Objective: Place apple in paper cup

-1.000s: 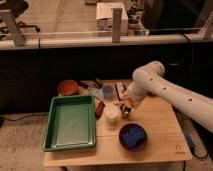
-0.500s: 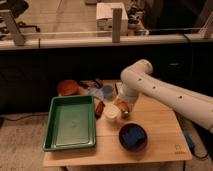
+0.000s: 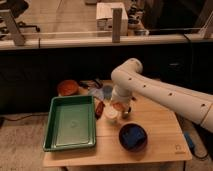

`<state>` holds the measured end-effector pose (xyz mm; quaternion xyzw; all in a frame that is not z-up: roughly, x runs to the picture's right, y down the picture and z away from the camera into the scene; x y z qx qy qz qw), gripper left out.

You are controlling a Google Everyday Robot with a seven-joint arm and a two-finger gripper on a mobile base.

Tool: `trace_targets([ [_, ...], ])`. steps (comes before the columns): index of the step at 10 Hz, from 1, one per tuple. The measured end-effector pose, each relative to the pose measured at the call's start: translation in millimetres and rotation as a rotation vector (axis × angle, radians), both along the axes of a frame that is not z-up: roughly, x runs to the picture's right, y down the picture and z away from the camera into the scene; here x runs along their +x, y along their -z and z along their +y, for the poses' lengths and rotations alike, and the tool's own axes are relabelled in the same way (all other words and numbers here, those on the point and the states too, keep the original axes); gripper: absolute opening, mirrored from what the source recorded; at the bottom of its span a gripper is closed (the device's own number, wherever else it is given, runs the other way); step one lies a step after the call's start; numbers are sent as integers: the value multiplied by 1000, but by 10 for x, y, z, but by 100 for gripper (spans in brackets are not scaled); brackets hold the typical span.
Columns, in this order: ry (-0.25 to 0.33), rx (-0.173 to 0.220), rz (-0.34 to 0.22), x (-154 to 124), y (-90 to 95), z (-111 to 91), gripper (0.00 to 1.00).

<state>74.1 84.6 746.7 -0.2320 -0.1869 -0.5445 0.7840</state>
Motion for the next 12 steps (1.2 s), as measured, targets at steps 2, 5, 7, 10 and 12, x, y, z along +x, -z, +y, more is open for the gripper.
trace_targets([
  [2,26,-4,-3,-83,-9,8,5],
  [5,33,-4,6,-135,-37,14,34],
  [7,37,-4,9,-151,-51,12,57],
  [10,38,-2,12,-169,-71,3,80],
  [12,37,-2,14,-166,-76,-12,80],
])
